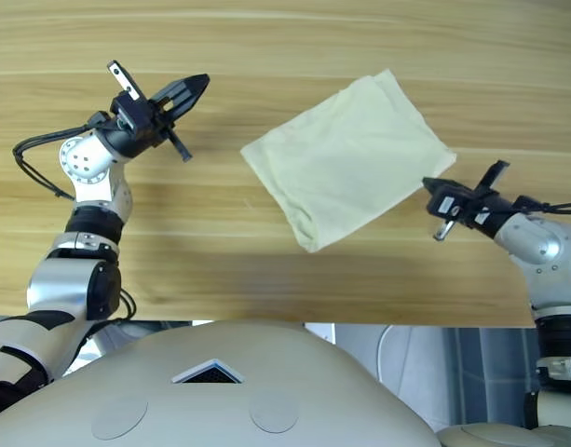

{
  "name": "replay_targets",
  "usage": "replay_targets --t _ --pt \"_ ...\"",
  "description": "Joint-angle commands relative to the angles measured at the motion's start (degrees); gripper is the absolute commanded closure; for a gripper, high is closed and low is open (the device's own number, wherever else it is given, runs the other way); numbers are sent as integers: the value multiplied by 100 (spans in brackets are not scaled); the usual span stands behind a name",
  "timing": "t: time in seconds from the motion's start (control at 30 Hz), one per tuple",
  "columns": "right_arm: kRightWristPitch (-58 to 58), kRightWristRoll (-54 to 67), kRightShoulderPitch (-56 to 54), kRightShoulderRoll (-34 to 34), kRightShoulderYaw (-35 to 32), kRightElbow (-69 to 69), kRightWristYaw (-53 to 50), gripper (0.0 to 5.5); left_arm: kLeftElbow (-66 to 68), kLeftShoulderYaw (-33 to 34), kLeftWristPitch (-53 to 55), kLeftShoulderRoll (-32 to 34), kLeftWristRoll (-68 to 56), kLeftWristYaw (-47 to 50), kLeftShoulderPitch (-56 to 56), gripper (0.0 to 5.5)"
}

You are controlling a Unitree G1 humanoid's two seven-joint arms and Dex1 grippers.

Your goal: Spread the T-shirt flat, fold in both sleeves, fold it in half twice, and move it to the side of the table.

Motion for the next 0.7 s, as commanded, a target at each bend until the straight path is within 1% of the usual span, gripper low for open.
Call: replay_targets --t 0.03,0.17,0.2,0.23,0.3,0.4,0.6,0.7 --pt "-448 929 289 -56 -612 -302 236 550 70 -58 -2 45 42 47 -67 549" --pt "-471 1988 321 151 -1199 -683 378 550 170 -60 -27 57 80 89 -112 549" --pt "-348 1947 296 163 -1277 -655 306 550 196 -68 -48 72 116 122 -128 549" --pt "-193 1546 244 114 -1259 -434 110 550 213 -67 -55 87 127 139 -137 549" --pt "46 925 205 23 -1171 -78 -135 550 239 -59 -64 118 137 173 -157 549" --pt "66 713 280 94 -994 -171 -13 550 275 -41 -60 125 170 235 -211 549" --pt "299 16 181 244 -170 -168 102 550 233 -66 -83 163 187 256 -189 549" --pt "267 -26 197 198 23 -93 270 500 220 -33 -60 201 143 258 -195 550"
